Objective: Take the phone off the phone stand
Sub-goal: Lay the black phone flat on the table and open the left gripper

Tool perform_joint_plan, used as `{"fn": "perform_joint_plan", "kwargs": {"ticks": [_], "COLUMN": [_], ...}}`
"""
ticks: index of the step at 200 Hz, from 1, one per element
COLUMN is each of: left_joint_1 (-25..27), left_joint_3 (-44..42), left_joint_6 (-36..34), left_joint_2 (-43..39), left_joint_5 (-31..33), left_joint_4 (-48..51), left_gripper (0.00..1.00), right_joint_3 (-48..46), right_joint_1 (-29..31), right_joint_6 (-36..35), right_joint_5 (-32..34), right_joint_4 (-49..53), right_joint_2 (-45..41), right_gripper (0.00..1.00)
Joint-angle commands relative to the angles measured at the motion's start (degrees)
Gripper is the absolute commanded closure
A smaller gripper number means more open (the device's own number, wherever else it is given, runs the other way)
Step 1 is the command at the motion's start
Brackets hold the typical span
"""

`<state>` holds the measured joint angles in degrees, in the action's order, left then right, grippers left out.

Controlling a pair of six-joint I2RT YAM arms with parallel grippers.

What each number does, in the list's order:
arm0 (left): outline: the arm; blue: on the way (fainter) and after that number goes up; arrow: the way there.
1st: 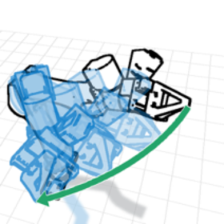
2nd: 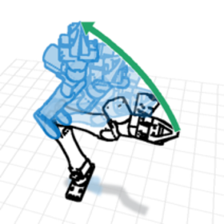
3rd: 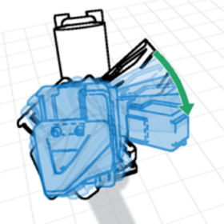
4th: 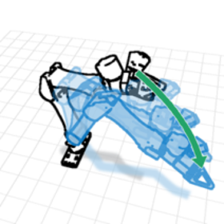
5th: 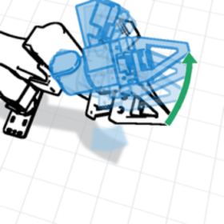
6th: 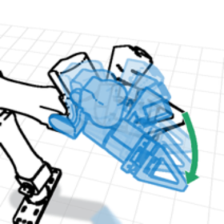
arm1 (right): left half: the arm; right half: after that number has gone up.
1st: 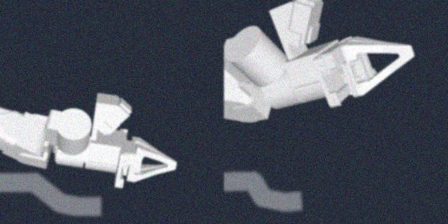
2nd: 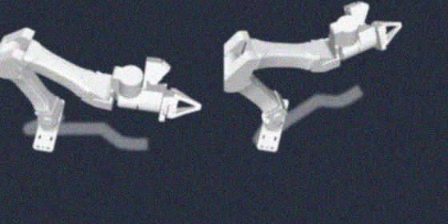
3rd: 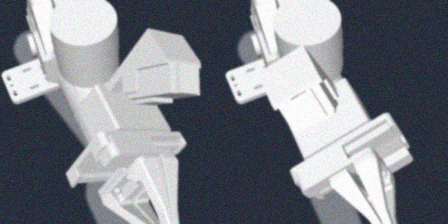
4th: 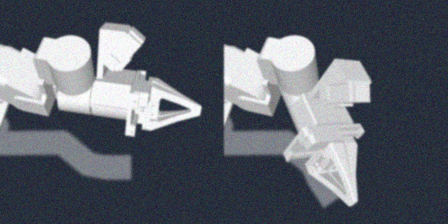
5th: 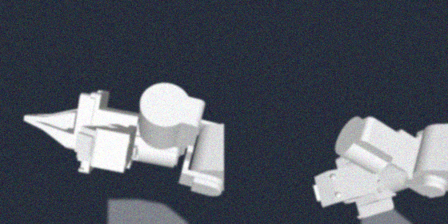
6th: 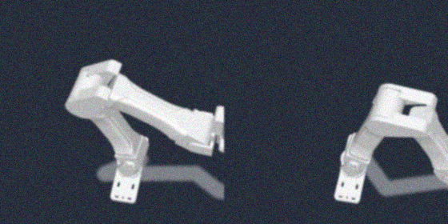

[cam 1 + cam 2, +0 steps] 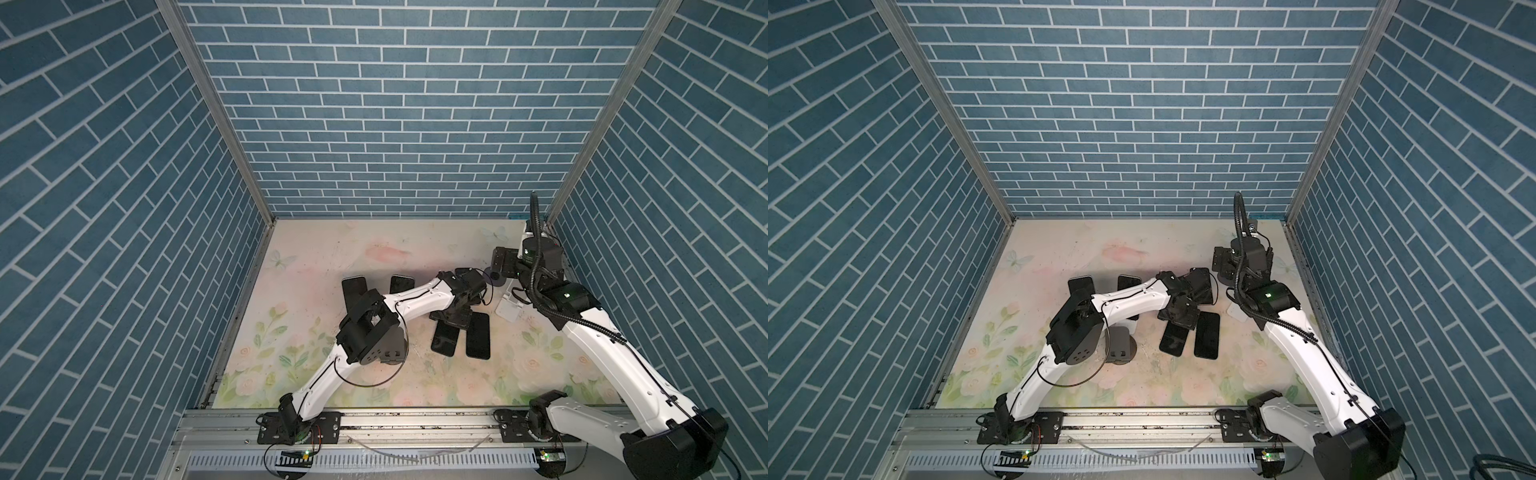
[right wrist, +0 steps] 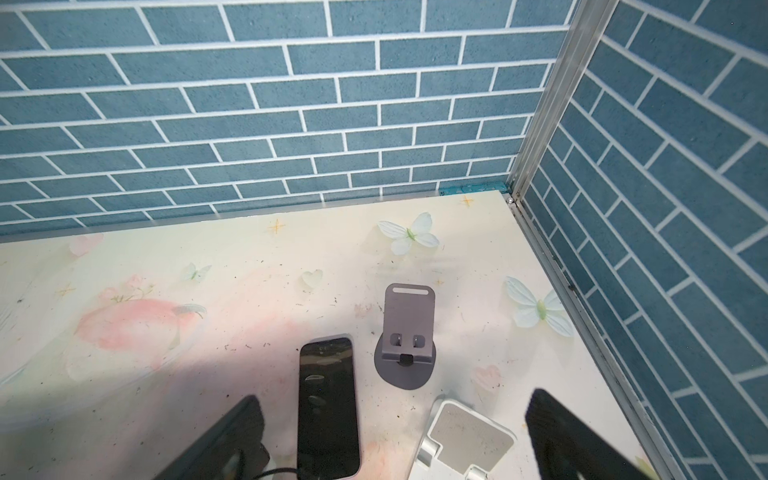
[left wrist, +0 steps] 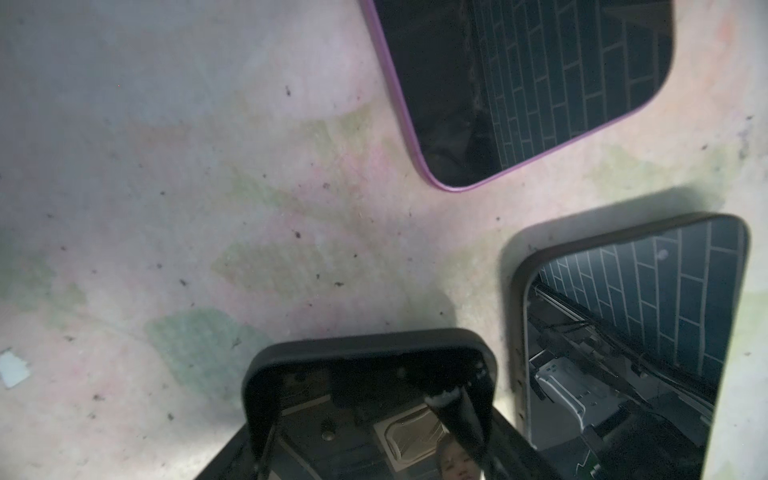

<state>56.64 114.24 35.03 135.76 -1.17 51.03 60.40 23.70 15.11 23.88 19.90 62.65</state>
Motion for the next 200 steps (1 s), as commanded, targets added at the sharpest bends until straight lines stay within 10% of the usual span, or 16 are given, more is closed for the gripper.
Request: {"fn": "perform_joint_plan", "kwargs": {"ticks": [1,200], "left_joint_1": [-0.4,-0.59], "left_joint_3": [0.49,-6.88], "left_joint_6": [-0.44,-3.89], "left_joint_2": [0.67,-7.81], "left_joint_5": [0.86,2.79], "left_joint_4": [-0.78,-6.69], "left_gripper": [0.48,0.12], "right_joint_3": [-1.26,-0.09], "right_joint_1": [-0.32,-0.82], "right_joint_6": [-0.37,4.17], "right_joint_5": [-1.18,-4.63], "right_joint_4": [-0.97,0.43], "right_joint_2": [0.35,3.97], "right_gripper": [0.01,0.01]}}
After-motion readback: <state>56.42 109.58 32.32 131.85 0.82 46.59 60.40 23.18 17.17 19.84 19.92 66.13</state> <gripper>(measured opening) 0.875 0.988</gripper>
